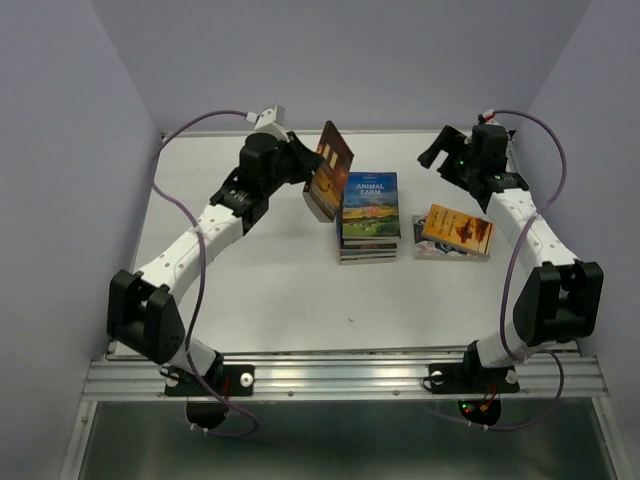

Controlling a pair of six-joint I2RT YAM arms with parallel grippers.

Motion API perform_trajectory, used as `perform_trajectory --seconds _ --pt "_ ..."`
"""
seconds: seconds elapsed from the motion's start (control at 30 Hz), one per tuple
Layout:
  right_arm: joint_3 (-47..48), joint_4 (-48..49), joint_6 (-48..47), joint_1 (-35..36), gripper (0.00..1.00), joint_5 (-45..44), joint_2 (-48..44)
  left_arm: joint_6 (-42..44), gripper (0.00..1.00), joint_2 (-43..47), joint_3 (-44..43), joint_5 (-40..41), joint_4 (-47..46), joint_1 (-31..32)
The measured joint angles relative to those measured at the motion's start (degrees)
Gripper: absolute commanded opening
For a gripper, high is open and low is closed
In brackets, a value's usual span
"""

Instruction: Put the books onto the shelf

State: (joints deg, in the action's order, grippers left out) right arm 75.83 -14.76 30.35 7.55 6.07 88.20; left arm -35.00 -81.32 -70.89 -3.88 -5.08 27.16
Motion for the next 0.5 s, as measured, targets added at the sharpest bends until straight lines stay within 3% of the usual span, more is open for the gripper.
perform_trajectory --seconds 0.13,0.5 --pt "-3.67 -0.33 1.11 -5.68 1.00 -0.96 -1.14 -2.43 0.00 -9.46 -4.96 -4.83 -5.84 3.54" --pt "-4.66 -1.25 1.64 -7.23 1.00 -1.09 -1.22 -13.16 0.00 -27.12 -10.78 -7.67 -18.03 8.46"
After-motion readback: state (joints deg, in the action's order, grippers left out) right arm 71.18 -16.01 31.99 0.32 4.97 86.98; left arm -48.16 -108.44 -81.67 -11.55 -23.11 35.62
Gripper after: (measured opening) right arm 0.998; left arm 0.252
